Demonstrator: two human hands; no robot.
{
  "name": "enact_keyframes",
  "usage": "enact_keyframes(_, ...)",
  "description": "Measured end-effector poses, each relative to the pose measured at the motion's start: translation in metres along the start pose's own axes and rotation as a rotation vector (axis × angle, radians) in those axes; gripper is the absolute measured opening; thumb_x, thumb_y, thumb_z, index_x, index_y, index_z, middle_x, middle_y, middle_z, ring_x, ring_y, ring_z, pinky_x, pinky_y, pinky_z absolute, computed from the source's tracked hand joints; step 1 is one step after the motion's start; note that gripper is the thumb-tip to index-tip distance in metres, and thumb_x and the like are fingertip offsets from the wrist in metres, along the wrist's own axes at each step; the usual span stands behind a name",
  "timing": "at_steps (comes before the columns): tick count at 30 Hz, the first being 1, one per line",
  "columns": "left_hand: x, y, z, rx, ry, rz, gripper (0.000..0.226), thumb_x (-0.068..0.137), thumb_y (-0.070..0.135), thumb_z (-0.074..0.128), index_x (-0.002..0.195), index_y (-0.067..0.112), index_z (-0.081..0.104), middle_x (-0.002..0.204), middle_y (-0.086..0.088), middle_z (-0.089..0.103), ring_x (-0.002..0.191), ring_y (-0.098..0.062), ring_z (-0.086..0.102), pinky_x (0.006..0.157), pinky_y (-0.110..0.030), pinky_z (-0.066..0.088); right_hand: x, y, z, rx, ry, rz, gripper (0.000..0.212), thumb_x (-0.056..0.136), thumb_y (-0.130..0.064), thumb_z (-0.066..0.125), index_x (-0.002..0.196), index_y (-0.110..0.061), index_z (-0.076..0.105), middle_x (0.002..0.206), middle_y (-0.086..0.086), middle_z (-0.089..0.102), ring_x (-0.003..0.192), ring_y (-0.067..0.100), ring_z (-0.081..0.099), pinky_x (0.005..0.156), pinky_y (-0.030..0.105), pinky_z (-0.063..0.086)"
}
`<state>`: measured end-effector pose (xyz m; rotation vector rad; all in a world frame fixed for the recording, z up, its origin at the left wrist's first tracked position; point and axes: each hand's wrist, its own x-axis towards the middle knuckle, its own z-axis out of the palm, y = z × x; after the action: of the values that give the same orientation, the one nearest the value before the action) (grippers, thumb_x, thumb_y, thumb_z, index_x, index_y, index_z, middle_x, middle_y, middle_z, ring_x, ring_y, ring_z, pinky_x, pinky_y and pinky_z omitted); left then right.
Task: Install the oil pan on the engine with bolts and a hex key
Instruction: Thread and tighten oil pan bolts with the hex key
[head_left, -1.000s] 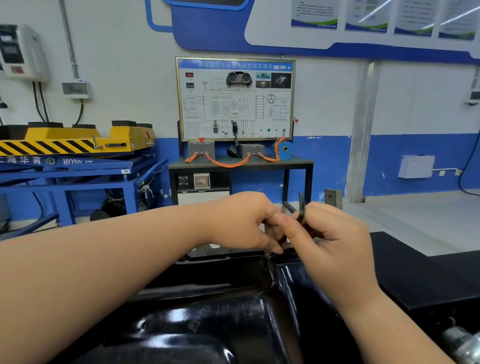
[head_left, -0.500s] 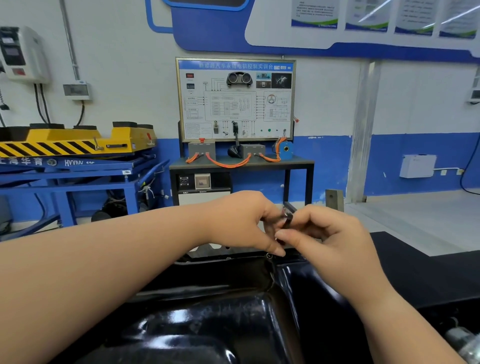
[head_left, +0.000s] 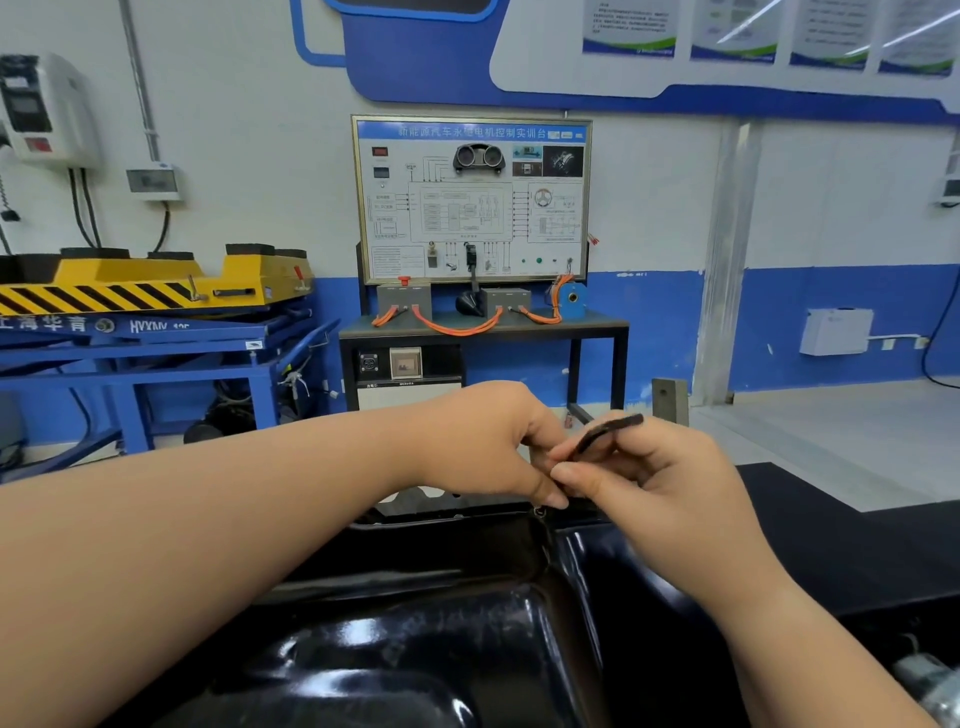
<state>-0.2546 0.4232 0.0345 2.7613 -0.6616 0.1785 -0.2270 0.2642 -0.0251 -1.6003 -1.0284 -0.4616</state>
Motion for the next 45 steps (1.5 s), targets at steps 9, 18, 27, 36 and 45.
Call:
enact_keyframes(9,-0.0001,0.0021,-0.0015,-0.014,-0.015,0.003,0.018,0.077,0.022,0.075,0.066,0.022,0.061,0.051,0.02,0.053,0.052,0.005,0.047,0.055,-0.008,0.033,-0.0009,-0.0009,0.0008,0.019,-0.038,-0.013,0.019,0.076,-0.008,0.075,0.084,-0.026,0.071,0.08,-0.003,0.07,0.076,0.016,0.067,0.072,0.039,0.056)
enact_keyframes(18,-0.0002,0.0007,-0.0005,0.01,-0.024,-0.017,0.018,0.079,0.026,0.073,0.066,0.023,0.06,0.05,0.019,0.052,0.05,0.006,0.048,0.05,-0.007,0.033,0.0001,0.0023,-0.0006,-0.015,0.001,0.007,0.03,0.073,-0.009,0.077,0.066,-0.036,0.066,0.075,-0.01,0.07,0.073,0.012,0.066,0.071,0.035,0.056)
enact_keyframes(27,0.0004,0.0007,-0.0019,-0.004,0.011,-0.02,0.021,0.076,0.021,0.075,0.065,0.014,0.059,0.044,0.018,0.049,0.045,0.003,0.044,0.048,-0.009,0.032,-0.0017,-0.0032,-0.0004,0.065,-0.086,-0.021,0.026,0.077,-0.014,0.068,0.091,-0.036,0.069,0.088,0.002,0.068,0.079,0.018,0.065,0.069,0.042,0.055)
enact_keyframes(36,-0.0001,0.0001,0.0005,-0.005,-0.009,-0.031,0.01,0.078,0.029,0.073,0.072,0.025,0.066,0.06,0.014,0.057,0.055,0.004,0.048,0.055,-0.009,0.036,-0.0016,0.0025,0.0033,-0.014,-0.001,0.011,0.017,0.075,-0.015,0.074,0.075,-0.031,0.067,0.081,-0.006,0.07,0.078,0.015,0.068,0.07,0.045,0.057)
enact_keyframes(45,0.0002,0.0004,-0.0002,-0.03,0.005,0.009,0.017,0.076,0.025,0.075,0.082,0.01,0.071,0.062,0.015,0.057,0.057,0.006,0.048,0.06,-0.006,0.035,-0.0015,0.0008,0.0018,-0.01,-0.06,-0.029,0.025,0.078,-0.012,0.072,0.081,-0.036,0.068,0.085,-0.008,0.069,0.08,0.016,0.067,0.071,0.043,0.057)
